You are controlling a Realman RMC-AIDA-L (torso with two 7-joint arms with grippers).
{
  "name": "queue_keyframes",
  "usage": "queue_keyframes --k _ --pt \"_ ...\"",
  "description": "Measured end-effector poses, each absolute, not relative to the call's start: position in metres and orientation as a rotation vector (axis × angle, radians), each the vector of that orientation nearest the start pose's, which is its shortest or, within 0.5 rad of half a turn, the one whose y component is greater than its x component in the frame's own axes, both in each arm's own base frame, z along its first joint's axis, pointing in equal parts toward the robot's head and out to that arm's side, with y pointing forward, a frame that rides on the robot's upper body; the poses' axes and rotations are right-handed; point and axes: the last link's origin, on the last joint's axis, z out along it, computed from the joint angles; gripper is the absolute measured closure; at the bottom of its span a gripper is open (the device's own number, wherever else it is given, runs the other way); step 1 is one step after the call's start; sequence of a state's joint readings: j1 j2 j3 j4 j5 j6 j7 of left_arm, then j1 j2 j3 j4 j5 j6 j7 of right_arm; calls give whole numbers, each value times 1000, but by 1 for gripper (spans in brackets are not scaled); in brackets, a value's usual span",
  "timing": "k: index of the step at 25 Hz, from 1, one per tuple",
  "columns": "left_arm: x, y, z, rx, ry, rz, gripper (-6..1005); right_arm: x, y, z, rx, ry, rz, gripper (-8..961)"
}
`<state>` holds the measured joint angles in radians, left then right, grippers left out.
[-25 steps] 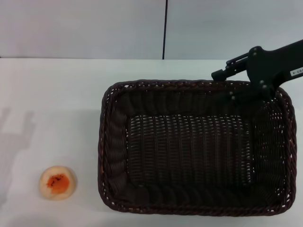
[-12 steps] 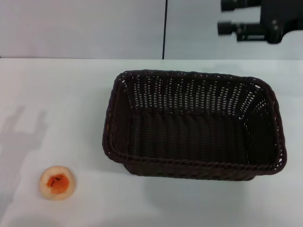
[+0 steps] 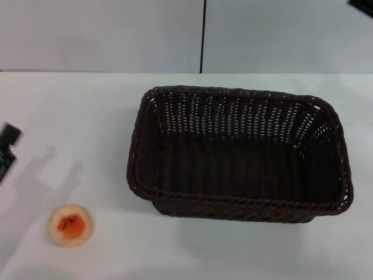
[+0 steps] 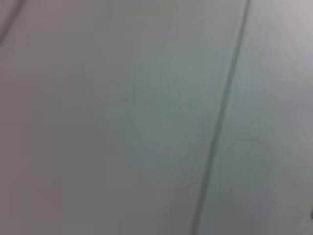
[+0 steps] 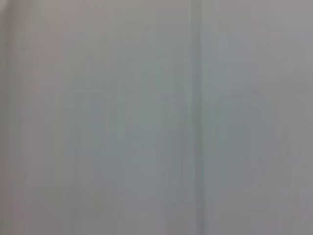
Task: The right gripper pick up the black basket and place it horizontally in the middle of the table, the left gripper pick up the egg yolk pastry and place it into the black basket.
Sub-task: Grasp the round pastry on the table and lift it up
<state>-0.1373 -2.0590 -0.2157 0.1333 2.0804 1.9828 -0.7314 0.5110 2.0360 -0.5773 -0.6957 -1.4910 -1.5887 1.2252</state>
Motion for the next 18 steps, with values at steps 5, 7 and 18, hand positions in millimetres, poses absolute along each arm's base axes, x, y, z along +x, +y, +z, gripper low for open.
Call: queue_keyframes --k 5,7,18 --pt "-349 160 25 -1926 -598 -1199 369 269 344 95 -2014 405 1233 389" --pt "-351 157 22 -1958 -614 -1173 370 278 341 97 -1961 440 1246 389" --pt "-370 145 -4 -2097 -738 -953 373 302 335 110 -1810 515 1234 389"
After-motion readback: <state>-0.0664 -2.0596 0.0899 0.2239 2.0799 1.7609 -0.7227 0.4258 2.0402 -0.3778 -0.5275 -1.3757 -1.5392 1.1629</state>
